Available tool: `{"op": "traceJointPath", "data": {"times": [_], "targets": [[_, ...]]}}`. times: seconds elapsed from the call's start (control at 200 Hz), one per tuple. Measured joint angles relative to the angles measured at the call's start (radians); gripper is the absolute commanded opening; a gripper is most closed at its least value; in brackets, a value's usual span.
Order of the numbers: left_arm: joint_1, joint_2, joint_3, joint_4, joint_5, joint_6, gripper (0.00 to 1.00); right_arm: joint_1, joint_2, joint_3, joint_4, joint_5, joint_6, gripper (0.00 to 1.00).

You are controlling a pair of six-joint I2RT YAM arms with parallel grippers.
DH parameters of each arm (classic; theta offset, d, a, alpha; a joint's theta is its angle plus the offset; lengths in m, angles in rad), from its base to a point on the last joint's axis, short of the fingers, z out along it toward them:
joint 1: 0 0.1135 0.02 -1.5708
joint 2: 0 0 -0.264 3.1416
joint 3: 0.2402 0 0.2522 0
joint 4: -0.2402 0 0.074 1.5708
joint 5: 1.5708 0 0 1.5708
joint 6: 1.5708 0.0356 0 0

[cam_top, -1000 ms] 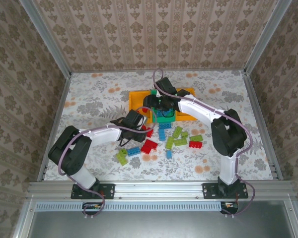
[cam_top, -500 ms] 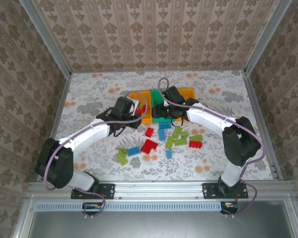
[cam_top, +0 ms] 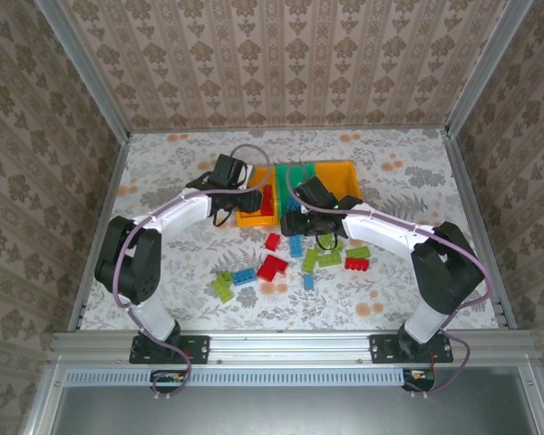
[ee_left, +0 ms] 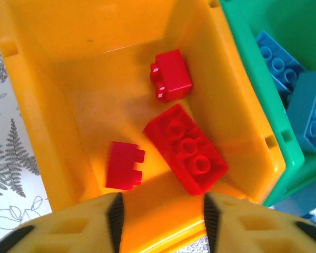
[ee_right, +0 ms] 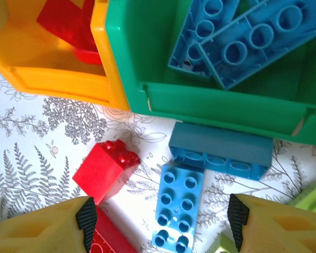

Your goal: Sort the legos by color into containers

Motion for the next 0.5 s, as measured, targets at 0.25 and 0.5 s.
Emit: {"op": "traceJointPath", "data": {"times": [0.25, 0.5], "targets": [[0.003, -0.006, 0.003, 0.010, 0.000, -0.047, 0.89, 0.076, -0.007, -0.005, -0.002, 0.031, -0.039, 0.70], [0.016, -0.127, -0.085, 0.008, -0.023, -0.073, 1.00, 0.187, 0.105, 0.090, -0.028, 0.074, -0.206, 0.75]]}}
